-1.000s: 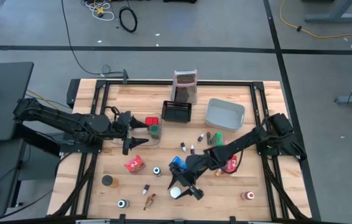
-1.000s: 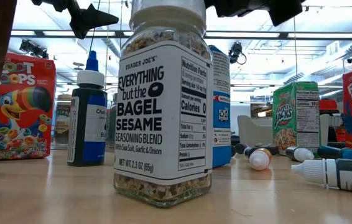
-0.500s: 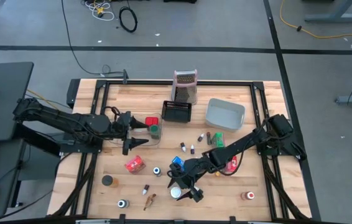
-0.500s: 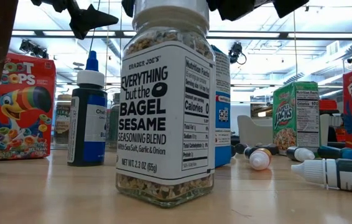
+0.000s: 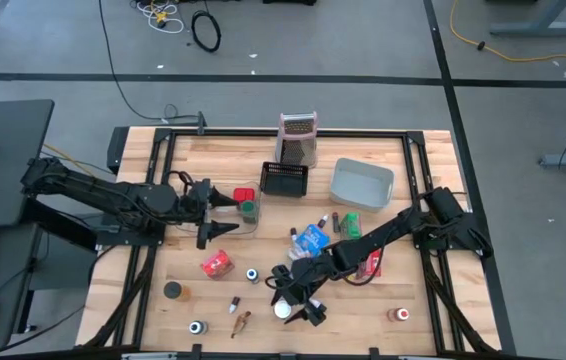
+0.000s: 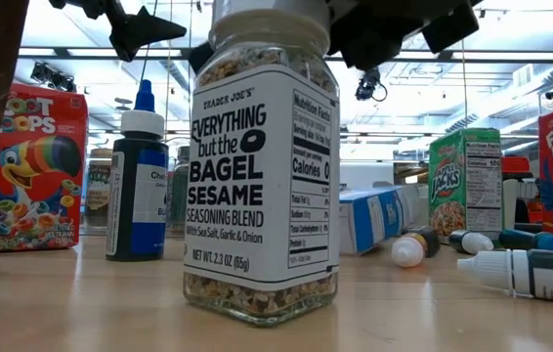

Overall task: Pick & Place Kitchen Items
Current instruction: Put the white seasoning bottle into the transparent bin

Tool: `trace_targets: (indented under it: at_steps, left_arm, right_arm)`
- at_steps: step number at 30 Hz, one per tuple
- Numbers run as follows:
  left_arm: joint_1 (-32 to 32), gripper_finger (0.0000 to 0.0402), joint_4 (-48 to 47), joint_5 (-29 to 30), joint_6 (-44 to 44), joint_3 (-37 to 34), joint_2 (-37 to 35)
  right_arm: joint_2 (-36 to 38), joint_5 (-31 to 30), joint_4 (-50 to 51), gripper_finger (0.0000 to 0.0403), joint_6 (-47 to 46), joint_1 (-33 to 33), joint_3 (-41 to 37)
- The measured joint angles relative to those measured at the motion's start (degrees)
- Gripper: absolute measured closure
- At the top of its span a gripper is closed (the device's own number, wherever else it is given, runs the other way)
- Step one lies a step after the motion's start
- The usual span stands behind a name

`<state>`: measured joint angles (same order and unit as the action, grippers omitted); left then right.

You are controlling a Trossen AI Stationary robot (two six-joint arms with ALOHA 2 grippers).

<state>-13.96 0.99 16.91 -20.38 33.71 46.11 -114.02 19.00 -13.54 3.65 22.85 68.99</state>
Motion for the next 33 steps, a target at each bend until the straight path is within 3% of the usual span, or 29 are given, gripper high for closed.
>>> trace_targets:
  at_steps: [7, 13, 16, 23, 30, 33]
  left_arm:
    - [0.00, 0.0061, 0.00, 0.00, 0.00, 0.00, 0.00]
    - [0.00, 0.0061, -0.02, 0.00, -0.08, 0.00, 0.00]
    - [0.00, 0.0061, 0.00, 0.02, -0.26, 0.00, 0.00]
    - [0.00, 0.0061, 0.00, 0.00, -0.30, 0.00, 0.00]
    - [0.00, 0.0061, 0.14, 0.02, 1.04, 0.00, 0.00]
    - [0.01, 0.0061, -0.03, 0.02, 0.83, 0.65, -0.06]
  right_arm:
    - [0.00, 0.15, -0.11, 0.0188, -1.63, -0.27, 0.00]
    - [0.18, -0.14, 0.01, 0.0190, -3.59, -0.79, 0.00]
    - [1.23, -3.62, 0.45, 0.0188, -7.10, -1.75, -0.02]
    - [9.49, -5.75, 4.39, 0.0189, -10.29, -6.04, -0.02]
    - [19.40, -24.02, 4.68, 0.0186, 0.21, -11.15, -0.02]
    - [19.89, -26.85, 0.24, 0.0186, 1.81, -14.22, -0.02]
